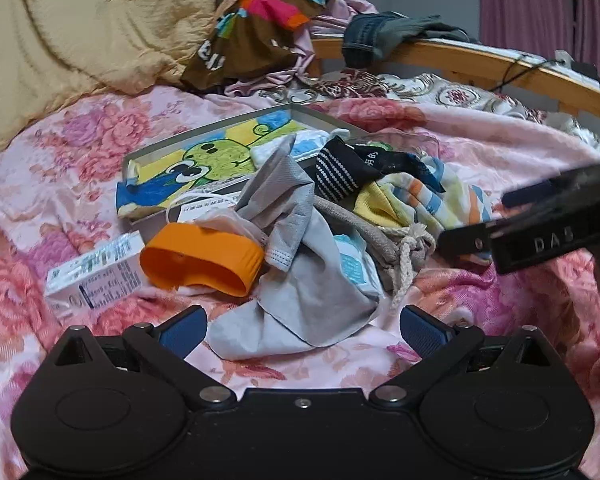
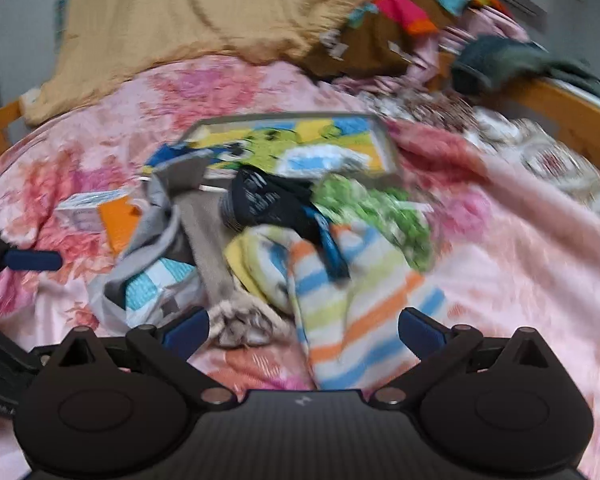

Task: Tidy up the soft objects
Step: 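Grasp the striped sock with the right gripper while the left gripper grasps the grey cloth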

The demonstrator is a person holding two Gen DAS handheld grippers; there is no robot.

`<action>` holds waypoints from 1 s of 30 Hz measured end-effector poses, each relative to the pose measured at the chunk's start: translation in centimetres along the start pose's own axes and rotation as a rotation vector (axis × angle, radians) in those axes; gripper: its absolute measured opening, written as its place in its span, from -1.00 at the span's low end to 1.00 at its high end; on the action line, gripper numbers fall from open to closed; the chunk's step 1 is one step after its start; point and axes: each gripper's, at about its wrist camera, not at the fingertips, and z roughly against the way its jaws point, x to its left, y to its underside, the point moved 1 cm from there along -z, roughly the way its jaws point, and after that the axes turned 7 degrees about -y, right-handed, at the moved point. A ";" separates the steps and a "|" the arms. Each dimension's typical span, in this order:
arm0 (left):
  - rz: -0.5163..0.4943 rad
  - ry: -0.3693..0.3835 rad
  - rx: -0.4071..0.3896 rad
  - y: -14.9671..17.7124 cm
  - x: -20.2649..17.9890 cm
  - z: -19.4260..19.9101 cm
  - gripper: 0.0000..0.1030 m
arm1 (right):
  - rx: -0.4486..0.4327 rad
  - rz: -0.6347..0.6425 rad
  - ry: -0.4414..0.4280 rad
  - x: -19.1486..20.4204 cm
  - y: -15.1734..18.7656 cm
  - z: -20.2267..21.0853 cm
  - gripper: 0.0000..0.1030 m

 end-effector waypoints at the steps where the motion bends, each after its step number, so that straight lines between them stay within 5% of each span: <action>1: -0.019 -0.009 0.000 0.0 0.0 0.0 0.99 | -0.008 0.037 0.000 -0.1 -0.4 0.0 0.99; 7: -0.074 -0.012 0.001 0.2 0.2 -0.3 0.99 | 0.026 0.121 0.005 -1.2 -1.2 -1.0 0.99; 19: -0.197 0.062 -0.067 -0.4 -0.5 -0.9 0.82 | 0.125 -0.006 0.035 -4.2 -0.8 -3.4 0.87; 22: -0.180 0.073 -0.058 -0.3 -0.4 -1.0 0.64 | 0.124 0.013 0.033 -3.8 -0.8 -3.5 0.72; 27: -0.153 0.063 -0.028 0.0 -0.1 -1.5 0.01 | 0.126 0.020 0.028 -3.5 -0.7 -3.6 0.58; 30: -0.136 0.062 -0.025 0.1 0.0 -1.5 -0.14 | 0.127 0.017 0.036 -3.5 -0.7 -3.7 0.54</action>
